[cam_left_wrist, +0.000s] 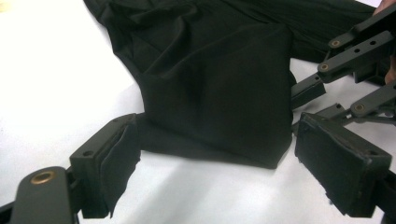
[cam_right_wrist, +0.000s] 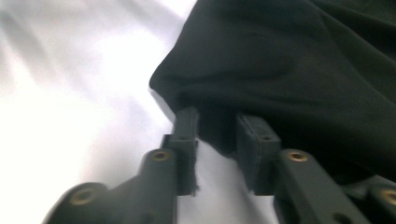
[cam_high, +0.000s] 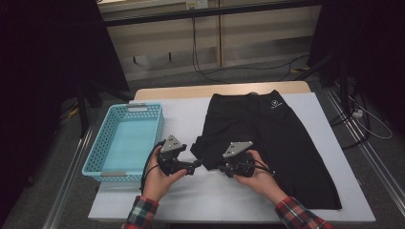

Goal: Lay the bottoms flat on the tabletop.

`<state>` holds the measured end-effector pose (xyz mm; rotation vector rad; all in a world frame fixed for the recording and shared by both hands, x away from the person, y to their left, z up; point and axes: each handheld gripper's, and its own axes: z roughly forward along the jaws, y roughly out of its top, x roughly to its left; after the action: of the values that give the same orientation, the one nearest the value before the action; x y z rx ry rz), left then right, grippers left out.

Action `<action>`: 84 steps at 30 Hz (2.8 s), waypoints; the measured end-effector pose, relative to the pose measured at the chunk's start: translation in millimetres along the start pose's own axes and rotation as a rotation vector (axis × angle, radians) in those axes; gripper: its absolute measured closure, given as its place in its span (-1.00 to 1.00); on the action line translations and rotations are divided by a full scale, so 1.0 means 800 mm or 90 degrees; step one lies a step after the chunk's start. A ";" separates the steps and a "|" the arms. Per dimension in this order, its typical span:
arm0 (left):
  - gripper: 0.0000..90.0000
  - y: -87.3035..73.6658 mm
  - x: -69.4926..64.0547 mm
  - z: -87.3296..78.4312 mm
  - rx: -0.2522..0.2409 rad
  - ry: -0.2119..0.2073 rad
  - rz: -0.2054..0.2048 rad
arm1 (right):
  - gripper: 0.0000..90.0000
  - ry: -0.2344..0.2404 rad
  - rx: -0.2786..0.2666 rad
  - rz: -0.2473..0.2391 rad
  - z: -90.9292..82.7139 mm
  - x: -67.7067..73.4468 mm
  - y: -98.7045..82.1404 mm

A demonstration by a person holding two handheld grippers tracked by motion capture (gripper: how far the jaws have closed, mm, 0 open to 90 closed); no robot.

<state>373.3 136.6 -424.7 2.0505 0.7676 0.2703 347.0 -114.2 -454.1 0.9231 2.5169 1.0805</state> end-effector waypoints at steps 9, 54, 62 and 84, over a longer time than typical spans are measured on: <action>-0.68 0.001 0.000 -0.002 -0.002 0.001 0.002 | 1.00 0.011 -0.040 0.051 -0.018 -0.013 0.003; 1.00 0.002 -0.022 0.040 0.078 -0.072 0.040 | 1.00 -0.002 -0.121 0.170 -0.063 -0.051 -0.006; 1.00 0.008 -0.024 -0.006 0.032 -0.120 0.007 | 1.00 -0.009 -0.119 0.163 -0.083 -0.047 -0.014; 1.00 0.007 0.004 0.009 0.013 -0.071 -0.048 | 0.84 -0.064 -0.080 0.117 -0.054 -0.050 -0.001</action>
<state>381.0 131.6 -424.4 2.0329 0.7799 0.1043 357.9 -164.4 -425.5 1.1596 2.2911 1.1970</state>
